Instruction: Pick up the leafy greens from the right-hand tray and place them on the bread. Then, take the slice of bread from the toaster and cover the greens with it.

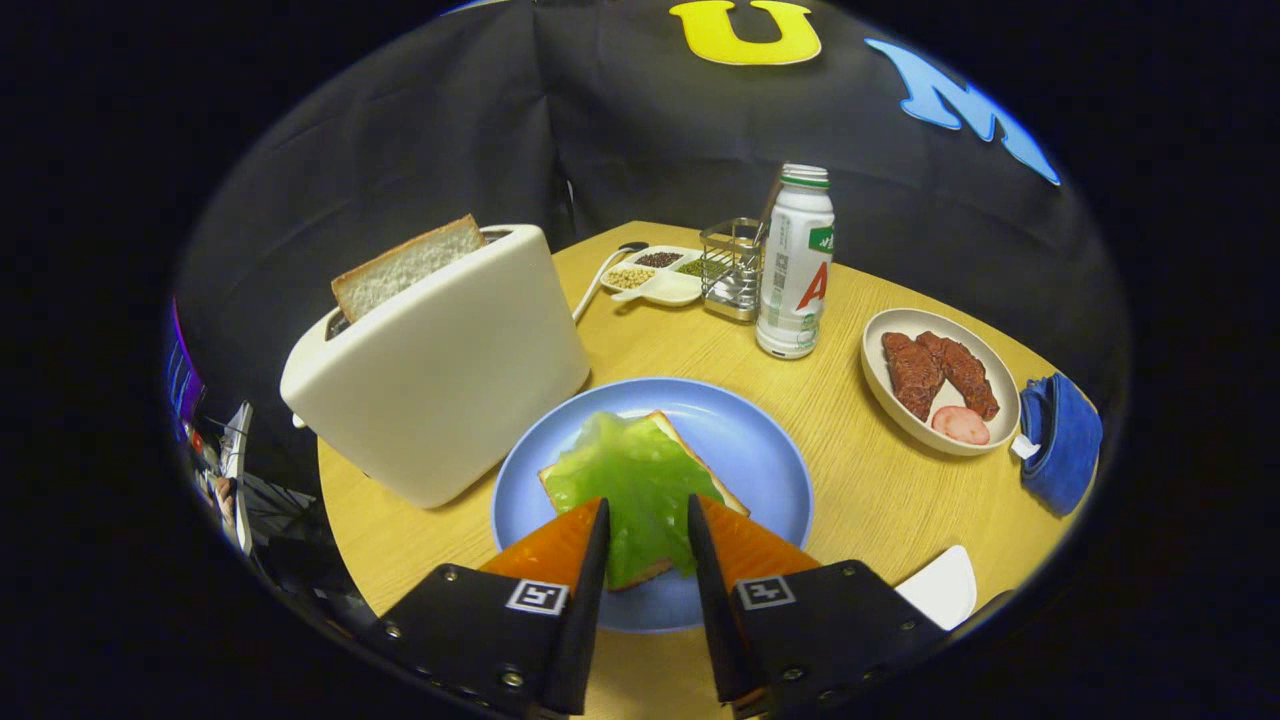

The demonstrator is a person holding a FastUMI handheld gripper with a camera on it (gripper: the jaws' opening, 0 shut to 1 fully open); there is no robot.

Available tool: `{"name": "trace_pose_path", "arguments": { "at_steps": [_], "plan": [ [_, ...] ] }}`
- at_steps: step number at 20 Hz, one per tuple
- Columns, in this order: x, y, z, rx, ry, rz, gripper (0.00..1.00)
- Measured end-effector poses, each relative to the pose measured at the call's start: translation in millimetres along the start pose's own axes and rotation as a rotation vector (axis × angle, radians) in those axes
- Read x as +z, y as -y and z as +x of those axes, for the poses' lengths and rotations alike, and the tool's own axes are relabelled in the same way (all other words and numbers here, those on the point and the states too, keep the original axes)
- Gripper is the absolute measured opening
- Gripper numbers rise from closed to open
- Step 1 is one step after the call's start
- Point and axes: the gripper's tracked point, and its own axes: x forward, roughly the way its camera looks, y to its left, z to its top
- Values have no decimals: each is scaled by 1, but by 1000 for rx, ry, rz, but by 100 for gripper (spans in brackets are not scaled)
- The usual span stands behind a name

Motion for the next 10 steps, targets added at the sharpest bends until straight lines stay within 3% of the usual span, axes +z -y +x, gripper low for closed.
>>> {"name": "trace_pose_path", "arguments": {
  "at_steps": [1, 2, 5, 9, 10],
  "plan": [
    [6, 2, -5, -17, 31, -1, 63],
    [9, 4, -12, -34, 69, -4, 65],
    [26, -12, -35, -50, 219, -4, 65],
    [47, -30, -74, -178, 443, -23, 65],
    [49, -40, -79, -178, 480, -10, 65]
  ]
}}
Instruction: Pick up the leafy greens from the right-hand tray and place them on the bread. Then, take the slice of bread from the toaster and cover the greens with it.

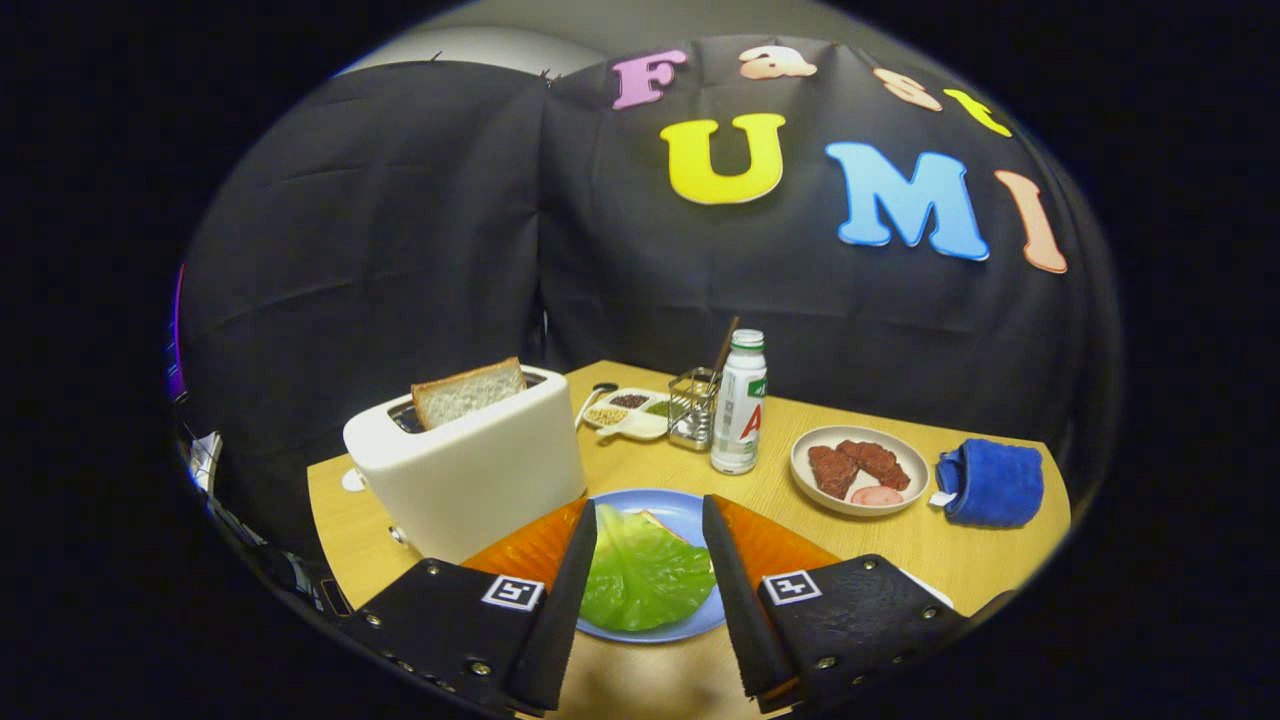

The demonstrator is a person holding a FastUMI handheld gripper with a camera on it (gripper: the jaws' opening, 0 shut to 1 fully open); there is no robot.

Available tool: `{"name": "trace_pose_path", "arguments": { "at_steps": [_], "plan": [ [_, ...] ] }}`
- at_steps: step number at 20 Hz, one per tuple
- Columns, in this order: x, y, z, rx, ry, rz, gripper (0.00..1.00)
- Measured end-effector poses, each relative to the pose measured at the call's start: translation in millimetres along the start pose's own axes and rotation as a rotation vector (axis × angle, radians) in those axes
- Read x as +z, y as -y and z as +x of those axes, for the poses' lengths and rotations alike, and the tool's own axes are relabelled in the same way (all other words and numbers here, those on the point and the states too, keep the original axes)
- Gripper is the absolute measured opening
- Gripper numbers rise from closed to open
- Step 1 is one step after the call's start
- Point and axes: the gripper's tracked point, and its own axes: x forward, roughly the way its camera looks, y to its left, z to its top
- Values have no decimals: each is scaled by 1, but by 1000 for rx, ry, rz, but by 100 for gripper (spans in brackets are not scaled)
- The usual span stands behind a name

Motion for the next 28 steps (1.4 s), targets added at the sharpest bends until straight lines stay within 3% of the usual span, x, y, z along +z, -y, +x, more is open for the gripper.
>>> {"name": "trace_pose_path", "arguments": {
  "at_steps": [5, 10, 11, 12, 14, 20, 28],
  "plan": [
    [26, -41, -20, -35, 141, 75, 65],
    [32, -79, -20, -60, 165, 96, 61],
    [31, -90, -14, -47, 155, 96, 34],
    [32, -101, -11, -27, 150, 93, 31],
    [36, -118, -5, -14, 153, 73, 36],
    [43, -159, 27, -10, 151, 18, 36],
    [35, -176, 81, -114, 119, -75, 35]
  ]
}}
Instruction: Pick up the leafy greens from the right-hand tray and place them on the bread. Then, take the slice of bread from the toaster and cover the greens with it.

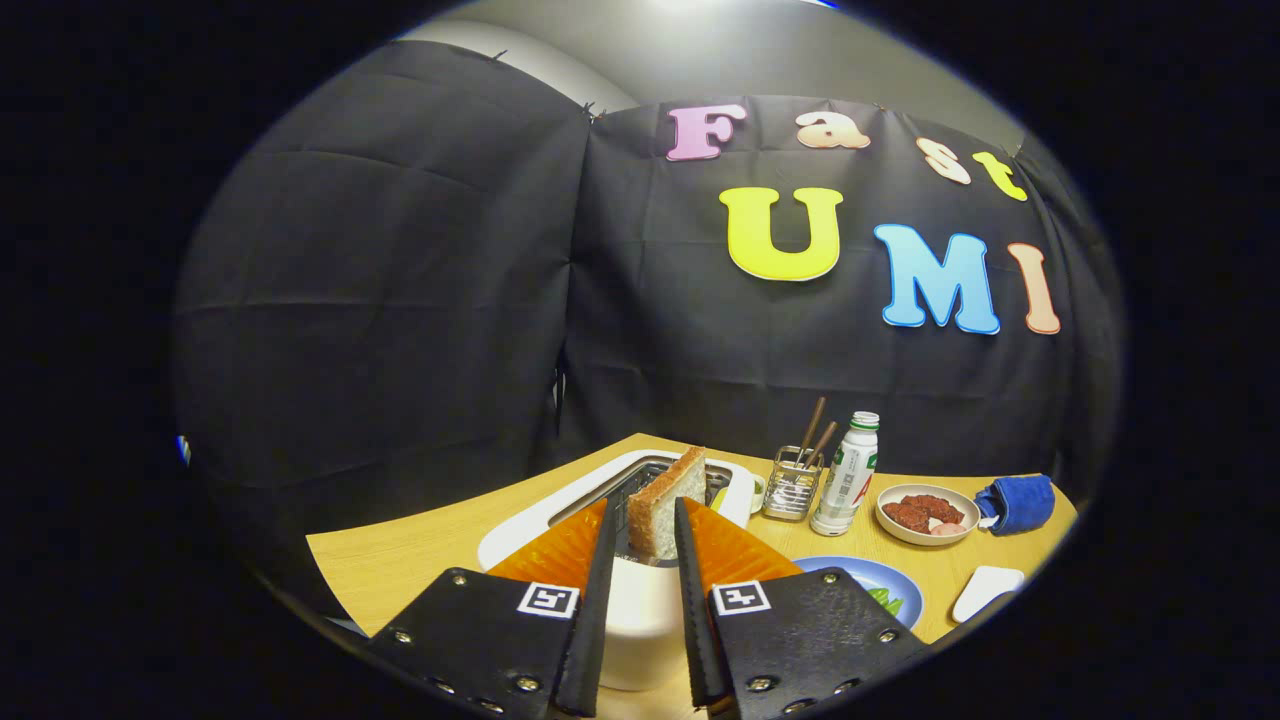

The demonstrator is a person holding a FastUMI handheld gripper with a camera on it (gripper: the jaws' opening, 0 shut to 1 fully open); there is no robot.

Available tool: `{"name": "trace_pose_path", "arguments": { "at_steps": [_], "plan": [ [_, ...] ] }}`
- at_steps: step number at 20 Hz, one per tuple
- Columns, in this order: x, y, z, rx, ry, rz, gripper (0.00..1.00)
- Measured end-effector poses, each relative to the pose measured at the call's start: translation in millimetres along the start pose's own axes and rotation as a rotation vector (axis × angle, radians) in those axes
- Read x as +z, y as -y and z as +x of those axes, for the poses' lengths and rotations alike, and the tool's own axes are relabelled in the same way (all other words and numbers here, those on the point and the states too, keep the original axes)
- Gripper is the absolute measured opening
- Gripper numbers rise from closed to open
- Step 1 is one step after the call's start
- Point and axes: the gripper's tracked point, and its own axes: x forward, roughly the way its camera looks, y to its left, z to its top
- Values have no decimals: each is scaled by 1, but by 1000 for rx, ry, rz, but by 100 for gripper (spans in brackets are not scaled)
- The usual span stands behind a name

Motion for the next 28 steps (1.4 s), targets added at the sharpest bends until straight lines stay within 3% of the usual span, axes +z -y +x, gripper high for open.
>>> {"name": "trace_pose_path", "arguments": {
  "at_steps": [8, 9, 10, 11, 12, 18, 19, 28],
  "plan": [
    [1, 17, 23, -113, -30, 28, 35],
    [0, 20, 22, -125, -26, 35, 27],
    [-3, 17, 33, -107, -34, 41, 20],
    [-6, 17, 36, -96, -40, 50, 21],
    [-3, 19, 36, -90, -39, 42, 12],
    [2, 20, 29, -5, -27, -4, 11],
    [5, 17, 26, 8, -39, 9, 4],
    [62, 31, 0, 38, 83, 64, 4]
  ]
}}
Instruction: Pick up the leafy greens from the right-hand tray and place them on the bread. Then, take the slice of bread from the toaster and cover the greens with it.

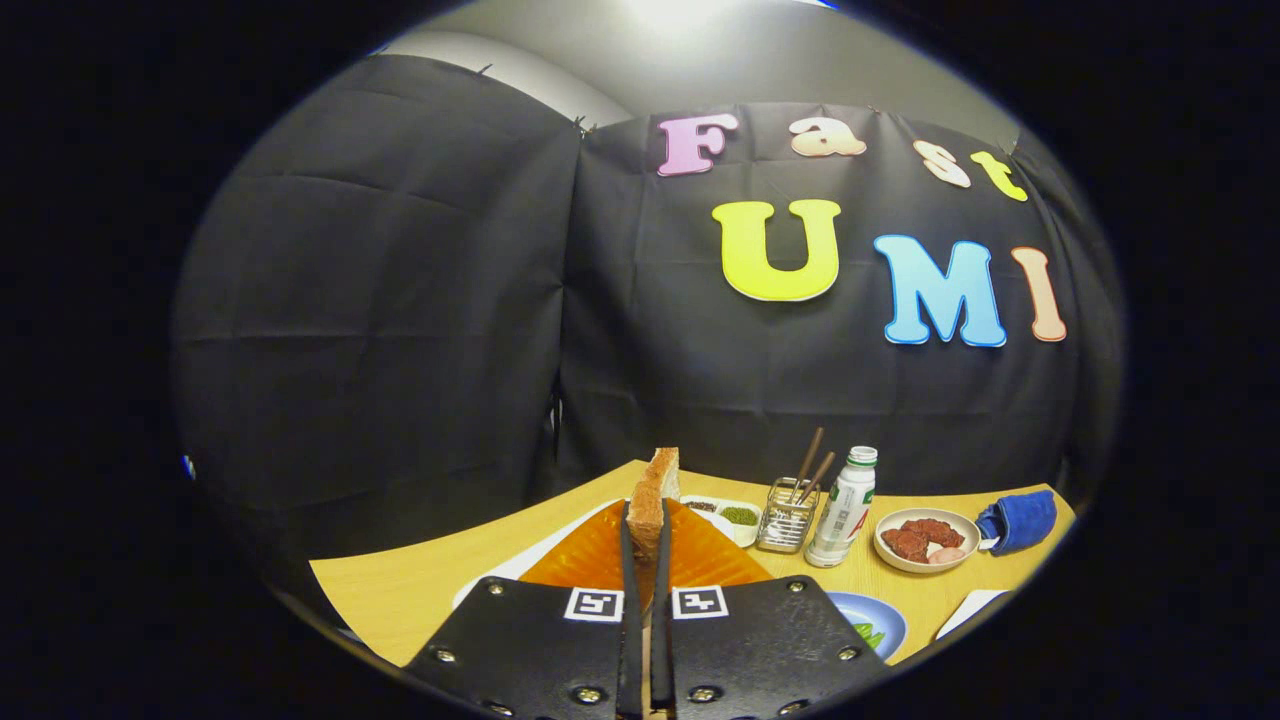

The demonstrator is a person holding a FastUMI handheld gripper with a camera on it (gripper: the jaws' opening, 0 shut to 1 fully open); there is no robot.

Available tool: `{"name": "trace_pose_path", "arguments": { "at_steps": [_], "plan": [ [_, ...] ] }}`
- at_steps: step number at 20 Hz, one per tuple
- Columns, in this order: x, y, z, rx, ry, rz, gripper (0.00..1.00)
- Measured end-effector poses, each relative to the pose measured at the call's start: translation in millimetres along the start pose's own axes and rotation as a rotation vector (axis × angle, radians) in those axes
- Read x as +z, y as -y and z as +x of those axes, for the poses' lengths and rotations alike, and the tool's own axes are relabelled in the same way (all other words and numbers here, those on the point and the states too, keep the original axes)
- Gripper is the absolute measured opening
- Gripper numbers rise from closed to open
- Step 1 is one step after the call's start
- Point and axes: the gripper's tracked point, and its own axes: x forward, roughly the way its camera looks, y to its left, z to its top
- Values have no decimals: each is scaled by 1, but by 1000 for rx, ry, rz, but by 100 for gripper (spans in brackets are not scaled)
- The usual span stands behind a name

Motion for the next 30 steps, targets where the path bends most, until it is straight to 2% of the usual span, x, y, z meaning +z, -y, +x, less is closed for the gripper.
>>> {"name": "trace_pose_path", "arguments": {
  "at_steps": [5, 8, 16, 23, 30],
  "plan": [
    [25, 31, -27, -20, 44, 20, 3],
    [20, 53, -39, -36, 32, 33, 4],
    [-13, 117, -63, -149, -12, -27, 4],
    [-50, 142, -76, -140, -56, -32, 4],
    [-79, 146, -72, -121, -63, 59, 4]
  ]
}}
